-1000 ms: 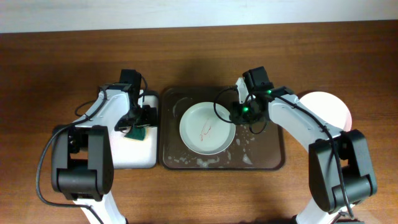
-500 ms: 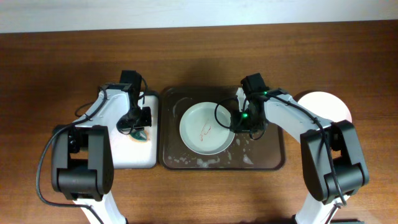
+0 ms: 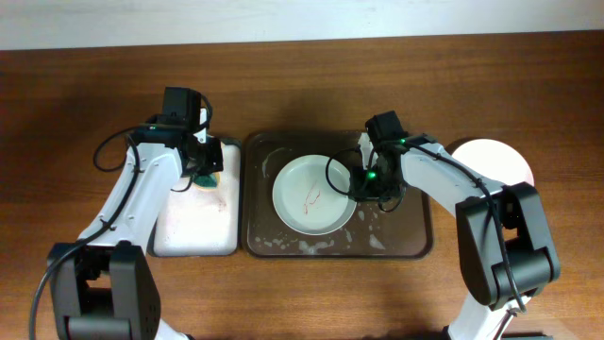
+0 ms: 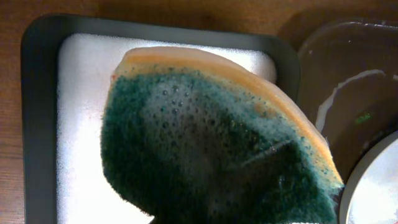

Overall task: Clean dirty plates on tray and stack at the side
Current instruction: 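Grasp the sponge and dip it in the soapy foam with the left gripper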

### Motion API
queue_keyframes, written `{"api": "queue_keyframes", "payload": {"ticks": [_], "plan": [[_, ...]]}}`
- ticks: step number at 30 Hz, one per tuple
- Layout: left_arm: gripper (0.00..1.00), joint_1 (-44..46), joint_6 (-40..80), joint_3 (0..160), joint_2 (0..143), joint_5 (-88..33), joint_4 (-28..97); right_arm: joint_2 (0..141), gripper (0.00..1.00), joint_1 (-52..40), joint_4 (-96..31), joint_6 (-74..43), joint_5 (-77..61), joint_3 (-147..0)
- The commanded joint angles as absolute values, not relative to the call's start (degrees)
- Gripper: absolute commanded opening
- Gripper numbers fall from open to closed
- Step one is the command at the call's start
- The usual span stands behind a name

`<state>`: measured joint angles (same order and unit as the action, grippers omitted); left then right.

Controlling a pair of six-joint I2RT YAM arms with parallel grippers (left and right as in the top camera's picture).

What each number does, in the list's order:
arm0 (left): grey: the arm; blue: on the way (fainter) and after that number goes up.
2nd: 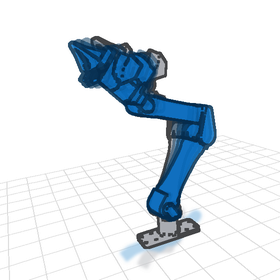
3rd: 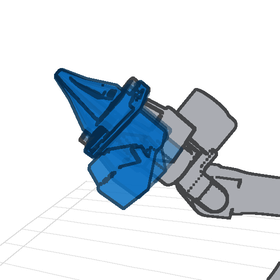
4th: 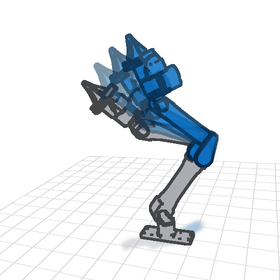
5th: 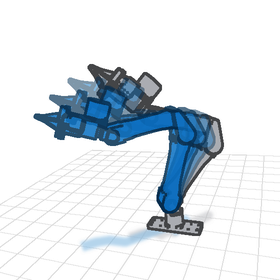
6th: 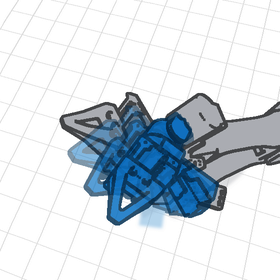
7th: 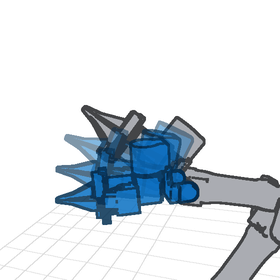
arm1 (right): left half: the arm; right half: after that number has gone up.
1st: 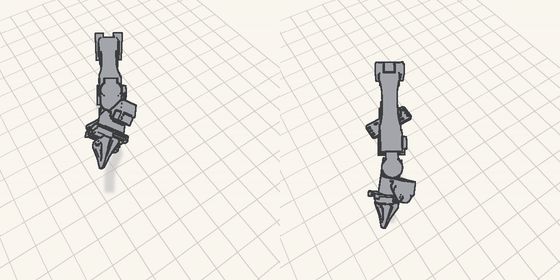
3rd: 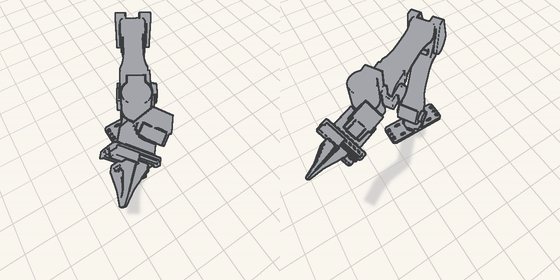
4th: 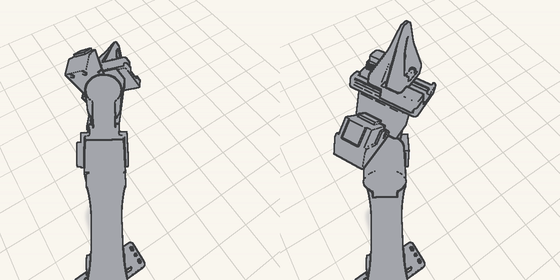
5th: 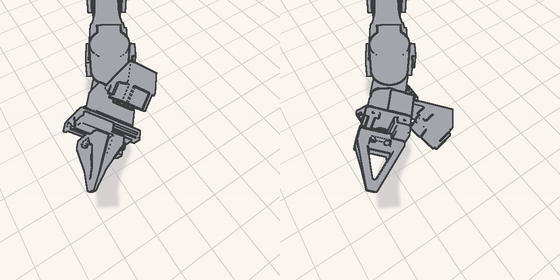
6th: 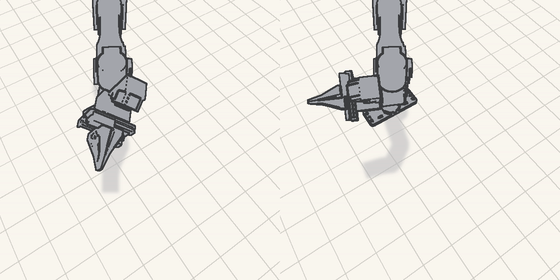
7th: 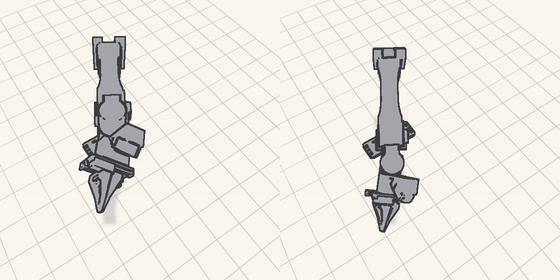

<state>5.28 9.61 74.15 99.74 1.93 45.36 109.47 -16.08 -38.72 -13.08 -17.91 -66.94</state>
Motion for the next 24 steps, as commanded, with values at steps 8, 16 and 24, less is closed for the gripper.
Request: {"api": "queue_keyframes", "payload": {"ticks": [8, 16, 24], "plan": [[0.0, 5.08, 9.3, 75.29, 97.69, 10.61, 31.86, 110.96, 0.33, -16.12, -38.59, -12.95, -15.84, -65.89], [0.0, 5.5, 9.32, 75.29, 89.21, 15.88, 29.78, 110.96, 0.33, -16.12, -38.54, -12.95, -15.84, -65.89], [0.0, 6.39, 18.85, 75.26, 86.83, 24.6, 41.12, 110.96, 0.33, -16.12, -38.59, -12.95, -15.84, -65.89]]}}
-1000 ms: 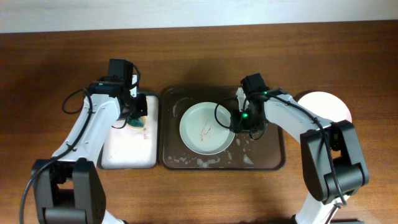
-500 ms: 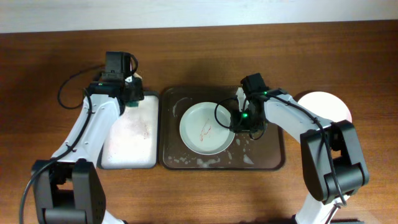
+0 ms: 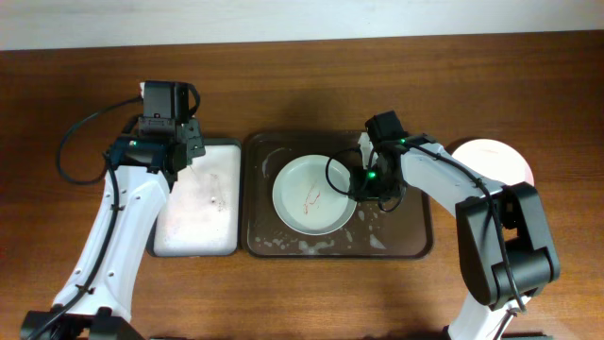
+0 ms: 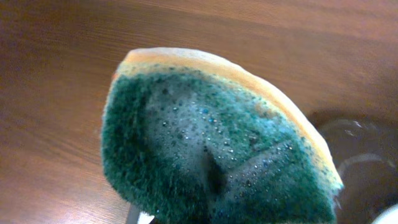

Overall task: Clean dirty plates on tray and stack at the side
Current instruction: 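Grasp the sponge and dip it in the soapy foam with the left gripper, then scrub the pale green plate with the sponge in the left gripper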

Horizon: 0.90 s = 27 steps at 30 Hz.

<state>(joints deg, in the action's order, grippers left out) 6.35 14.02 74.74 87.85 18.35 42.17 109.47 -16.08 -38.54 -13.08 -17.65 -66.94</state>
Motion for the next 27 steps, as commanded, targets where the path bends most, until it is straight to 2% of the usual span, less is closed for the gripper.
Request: {"api": "queue_keyframes", "payload": {"ticks": [1, 10, 16, 22, 25, 27], "plan": [[0.0, 6.39, 20.43, 75.26, 86.87, 26.68, 40.8, 110.96, 0.33, -16.12, -38.59, -12.95, -15.84, -65.89], [0.0, 6.39, 23.77, 75.26, 86.89, 27.22, 40.84, 110.96, 0.33, -16.12, -38.59, -12.95, -15.84, -65.89], [0.0, 6.39, 18.5, 72.01, 90.78, 8.36, 42.37, 110.96, 0.33, -16.12, -38.57, -12.95, -15.84, -65.89], [0.0, 6.39, 18.17, 69.25, 98.87, 5.5, 46.81, 110.96, 0.33, -16.12, -38.59, -12.95, -15.86, -65.89], [0.0, 6.39, 11.79, 72.01, 98.04, -2.81, 47.22, 110.96, 0.33, -16.12, -38.57, -12.95, -15.84, -65.89], [0.0, 6.87, 10.35, 73.34, 96.71, -12.88, 45.76, 110.96, 0.33, -16.12, -38.57, -12.95, -15.86, -65.89]]}}
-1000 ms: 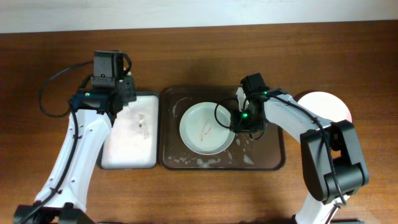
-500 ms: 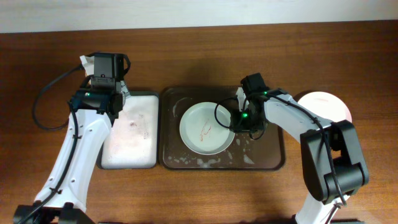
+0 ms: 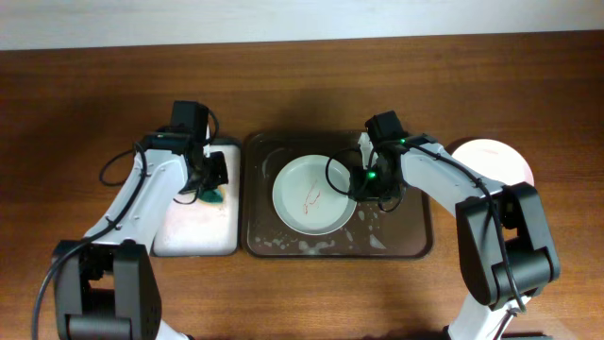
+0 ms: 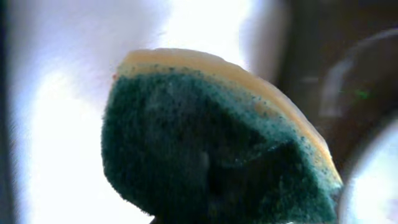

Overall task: Clean dirty plates on tray and stack at the side
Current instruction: 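Scrub the pale green plate with the sponge in the left gripper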

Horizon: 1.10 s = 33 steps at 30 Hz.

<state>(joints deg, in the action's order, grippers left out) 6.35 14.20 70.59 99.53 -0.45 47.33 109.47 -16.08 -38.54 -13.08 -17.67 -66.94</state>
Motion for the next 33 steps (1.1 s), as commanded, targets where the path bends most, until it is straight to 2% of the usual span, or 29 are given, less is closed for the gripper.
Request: {"api": "queue_keyframes", "payload": {"ticks": [1, 3, 6, 10, 12, 14, 19, 23, 24, 29, 33], "plan": [[0.0, 7.35, 10.37, 73.34, 96.71, -15.49, 44.99, 110.96, 0.33, -16.12, -38.57, -12.95, -15.86, -65.89], [0.0, 10.5, 10.66, 73.23, 96.77, -20.05, 42.87, 110.96, 0.33, -16.12, -38.57, -12.95, -15.86, -65.89], [0.0, 16.4, 14.44, 73.19, 97.49, -20.21, 39.97, 110.96, 0.33, -16.12, -38.61, -12.95, -15.86, -65.89], [0.0, 22.06, 26.63, 73.19, 101.91, -22.22, 36.47, 110.96, 0.33, -16.1, -38.83, -13.1, -15.79, -65.89], [0.0, 23.31, 29.32, 73.19, 104.9, -25.91, 34.2, 110.96, 0.38, -16.1, -38.63, -15.55, -15.64, -65.89], [0.0, 23.99, 32.49, 73.19, 108.05, -26.46, 33.47, 110.96, 0.39, -16.1, -38.7, -15.55, -15.62, -65.89], [0.0, 24.16, 32.56, 73.19, 114.63, -38.87, 25.96, 110.96, 0.4, -16.1, -38.7, -19.09, -15.4, -65.89], [0.0, 25.54, 32.56, 73.19, 118.19, -39.68, 25.47, 110.96, 0.41, -16.1, -38.81, -20.27, -13.85, -65.89], [0.0, 26.15, 32.53, 73.19, 118.34, -39.09, 25.28, 110.96, 0.41, -16.1, -38.83, -20.27, -13.87, -65.89], [0.0, 29.36, 32.6, 73.19, 118.39, -21.23, 26.63, 110.96, 0.41, -16.1, -40.58, -20.27, -12.53, -65.89], [0.0, 28.97, 34.35, 73.19, 118.39, -5.85, 32.91, 110.96, 0.4, -16.1, -43.16, -20.49, -7.51, -65.87]]}}
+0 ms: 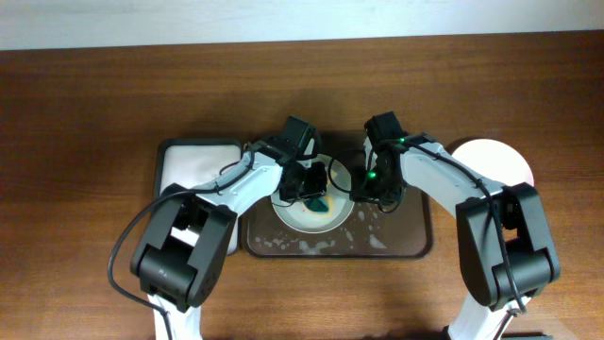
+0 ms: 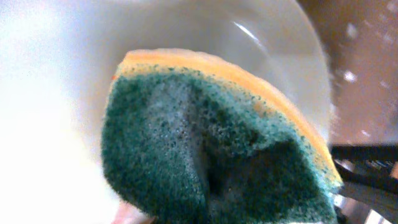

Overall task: Clean dirty plates on tray and stack at the side
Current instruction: 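Scrub the pale green plate with the sponge in the left gripper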

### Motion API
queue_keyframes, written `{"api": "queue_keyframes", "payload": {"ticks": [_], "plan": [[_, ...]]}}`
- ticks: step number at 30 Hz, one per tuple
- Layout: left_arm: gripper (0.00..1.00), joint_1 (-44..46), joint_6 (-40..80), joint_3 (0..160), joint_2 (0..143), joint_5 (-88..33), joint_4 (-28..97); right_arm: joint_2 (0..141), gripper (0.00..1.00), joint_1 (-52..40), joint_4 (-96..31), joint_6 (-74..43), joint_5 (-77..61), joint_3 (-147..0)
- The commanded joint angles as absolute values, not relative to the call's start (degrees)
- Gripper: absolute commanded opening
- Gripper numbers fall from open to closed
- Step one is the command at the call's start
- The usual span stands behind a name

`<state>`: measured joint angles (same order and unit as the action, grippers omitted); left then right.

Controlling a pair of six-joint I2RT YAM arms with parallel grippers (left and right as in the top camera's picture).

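Note:
A pale plate [image 1: 300, 215] lies in the brown tray [image 1: 415, 236]. My left gripper [image 1: 312, 187] is over the plate's middle, shut on a green sponge with a yellow back [image 1: 319, 200]. In the left wrist view the soapy sponge [image 2: 211, 149] fills the frame over the plate [image 2: 56, 81] and hides the fingers. My right gripper [image 1: 362, 179] is shut on the plate's right rim. The arm and sponge hide the plate's middle.
A white plate [image 1: 495, 161] sits on the table right of the brown tray. A white foam-lined tray [image 1: 189, 165] lies left of it. Water and suds streak the brown tray's floor [image 1: 321, 247]. Part of the right gripper [image 2: 367, 186] shows at the wrist view's lower right.
My left gripper has moved right with the sponge, from the right side of the white tray to the plate in the brown tray. The right gripper has stayed at the plate's rim.
My left gripper held the sponge at the white tray's far right corner, then above that tray's far left corner, then over the tray's right side again. Now it holds the sponge over the plate. The plate's red mark, seen earlier, is now covered.

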<state>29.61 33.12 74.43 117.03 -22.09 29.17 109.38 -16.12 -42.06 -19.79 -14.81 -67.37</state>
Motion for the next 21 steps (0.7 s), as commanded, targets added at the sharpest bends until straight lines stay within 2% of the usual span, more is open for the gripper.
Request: {"api": "queue_keyframes", "payload": {"ticks": [1, 7, 9, 11, 21], "plan": [[0.0, 28.97, 34.37, 73.19, 118.39, -1.93, 35.16, 110.96, 0.4, -16.1, -43.77, -20.49, -6.15, -65.89], [0.0, 25.74, 32.91, 77.21, 115.9, -2.85, 43.83, 110.96, 0.41, -16.1, -43.79, -20.47, -6.11, -65.87], [0.0, 25.78, 29.93, 80.12, 113.43, -6.48, 43.77, 110.96, 0.4, -16.12, -43.77, -20.49, -6.13, -65.89], [0.0, 25.98, 32.67, 80.77, 112.31, -8.32, 42.94, 110.96, 0.41, -16.1, -43.77, -20.49, -6.13, -65.87], [0.0, 34.44, 34.28, 79.85, 117.1, -8.14, 34.74, 110.96, 0.41, -16.12, -43.77, -20.49, -6.15, -65.87]]}}
